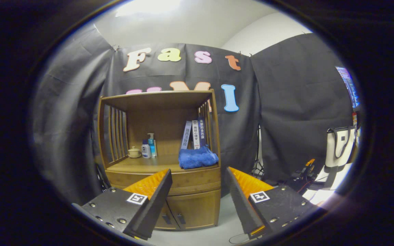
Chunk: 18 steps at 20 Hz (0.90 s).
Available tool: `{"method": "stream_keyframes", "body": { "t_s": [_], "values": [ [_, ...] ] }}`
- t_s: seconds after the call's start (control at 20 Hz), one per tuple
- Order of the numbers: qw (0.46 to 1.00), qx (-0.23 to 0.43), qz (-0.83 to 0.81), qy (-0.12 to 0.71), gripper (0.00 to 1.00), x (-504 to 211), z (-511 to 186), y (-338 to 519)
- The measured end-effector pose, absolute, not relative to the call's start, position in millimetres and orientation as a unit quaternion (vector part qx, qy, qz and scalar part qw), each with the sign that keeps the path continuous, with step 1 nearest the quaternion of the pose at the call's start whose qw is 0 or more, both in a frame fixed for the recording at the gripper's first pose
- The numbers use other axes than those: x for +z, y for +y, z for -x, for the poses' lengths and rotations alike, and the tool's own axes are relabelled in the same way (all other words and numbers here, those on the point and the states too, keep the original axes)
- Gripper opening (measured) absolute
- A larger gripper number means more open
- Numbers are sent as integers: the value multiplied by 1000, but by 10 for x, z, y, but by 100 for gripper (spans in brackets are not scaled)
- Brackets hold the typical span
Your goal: Pull open the drawer, take out the items inside it, and place them on the countertop above the cabinet.
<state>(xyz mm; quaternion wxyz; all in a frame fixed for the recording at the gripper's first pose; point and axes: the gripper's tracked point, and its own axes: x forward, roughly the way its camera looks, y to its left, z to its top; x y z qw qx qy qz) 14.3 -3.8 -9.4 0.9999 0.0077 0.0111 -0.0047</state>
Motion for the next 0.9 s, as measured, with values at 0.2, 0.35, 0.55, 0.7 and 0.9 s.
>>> {"method": "stream_keyframes", "body": {
  "t_s": [0.2, 0.35, 0.55, 0.7, 0.9],
  "values": [
    [1000, 4, 1, 6, 94, -104, -386, 68],
    [1000, 11, 11, -6, 94, -92, -665, 233],
    [998, 53, 24, 8, 93, -283, -1130, 637],
    [997, 79, 16, 13, 93, -466, -1495, 858],
    [994, 100, -1, 45, 93, -859, -1884, 1112]
  ]
}}
